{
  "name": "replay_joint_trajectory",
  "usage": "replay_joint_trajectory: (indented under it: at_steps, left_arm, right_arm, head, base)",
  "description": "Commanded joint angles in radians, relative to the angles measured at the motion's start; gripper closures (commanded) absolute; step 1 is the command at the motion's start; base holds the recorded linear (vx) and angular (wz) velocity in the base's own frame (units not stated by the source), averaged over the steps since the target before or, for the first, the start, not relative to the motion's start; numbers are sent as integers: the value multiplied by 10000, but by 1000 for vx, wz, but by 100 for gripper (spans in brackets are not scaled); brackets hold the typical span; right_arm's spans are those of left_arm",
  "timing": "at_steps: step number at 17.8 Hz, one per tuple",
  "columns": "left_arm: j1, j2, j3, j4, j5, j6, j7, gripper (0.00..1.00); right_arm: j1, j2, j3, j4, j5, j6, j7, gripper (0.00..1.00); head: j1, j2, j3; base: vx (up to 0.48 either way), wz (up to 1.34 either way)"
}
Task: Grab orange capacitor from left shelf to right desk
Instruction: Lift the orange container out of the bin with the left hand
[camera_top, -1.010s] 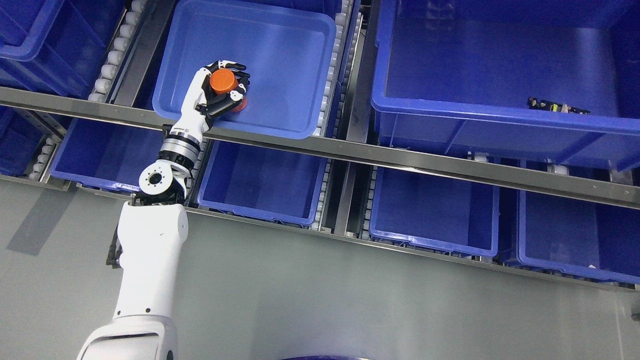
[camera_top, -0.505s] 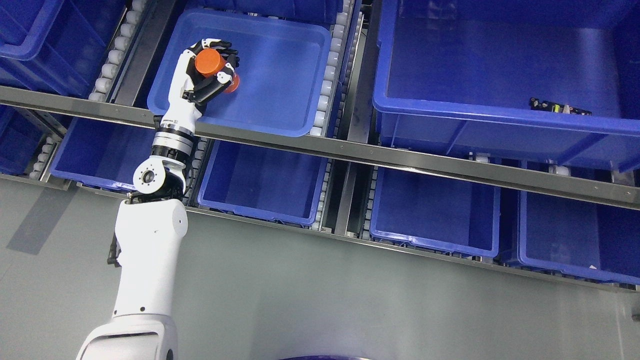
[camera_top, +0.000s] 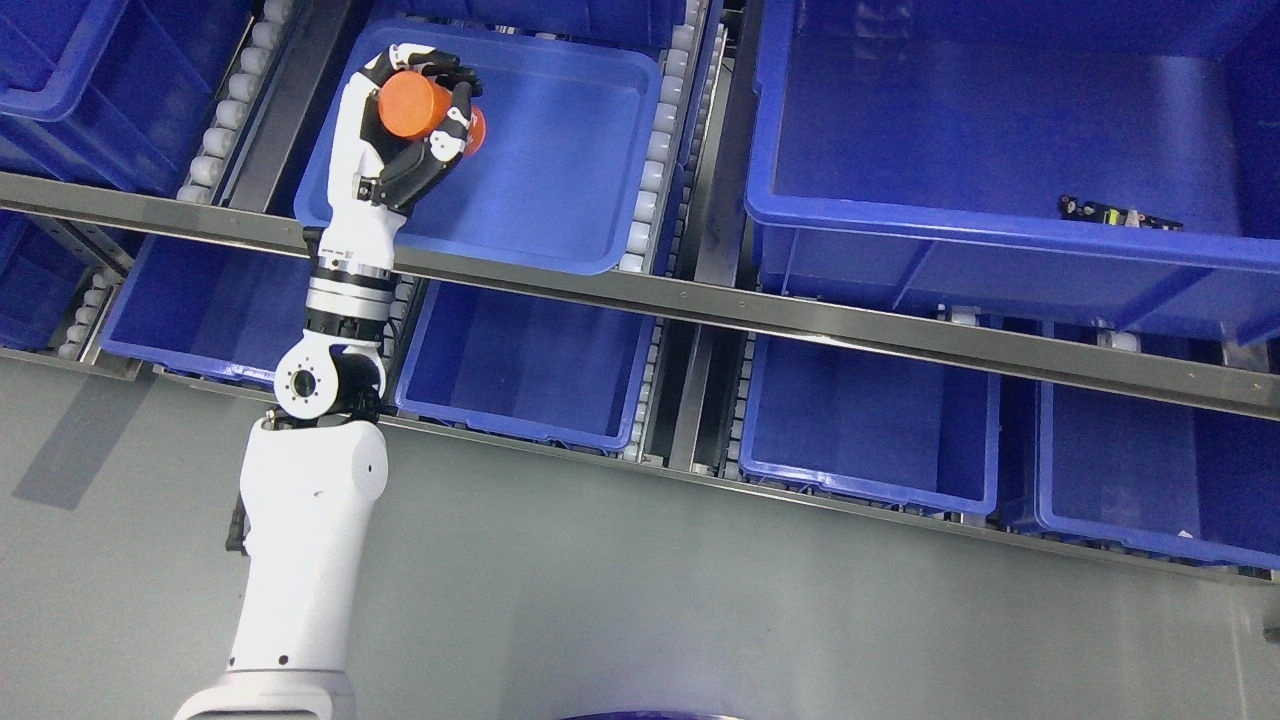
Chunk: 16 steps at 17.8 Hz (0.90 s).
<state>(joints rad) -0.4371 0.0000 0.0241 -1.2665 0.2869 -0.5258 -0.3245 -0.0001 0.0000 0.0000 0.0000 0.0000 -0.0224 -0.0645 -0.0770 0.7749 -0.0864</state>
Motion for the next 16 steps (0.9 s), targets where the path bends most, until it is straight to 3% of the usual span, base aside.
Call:
replay_joint_trajectory:
  at_steps: [1, 5, 16]
  left_arm:
    - [1898, 181, -334, -2610, 153, -1137, 8, 99]
    - [3157, 275, 97, -3947, 168, -1812, 8, 97]
    - [4263, 199, -256, -4117, 184, -2443, 8, 97]
  right_arm:
    - [215, -175, -122, -174, 61, -6, 1, 0]
    - [215, -175, -122, -174, 61, -6, 1, 0]
    - [215, -175, -122, -174, 61, -6, 1, 0]
  head:
    - [0, 0, 0]
    - [0, 0, 0]
    - [0, 0, 0]
  base:
    - [0, 0]
    - [0, 0]
    - [0, 0]
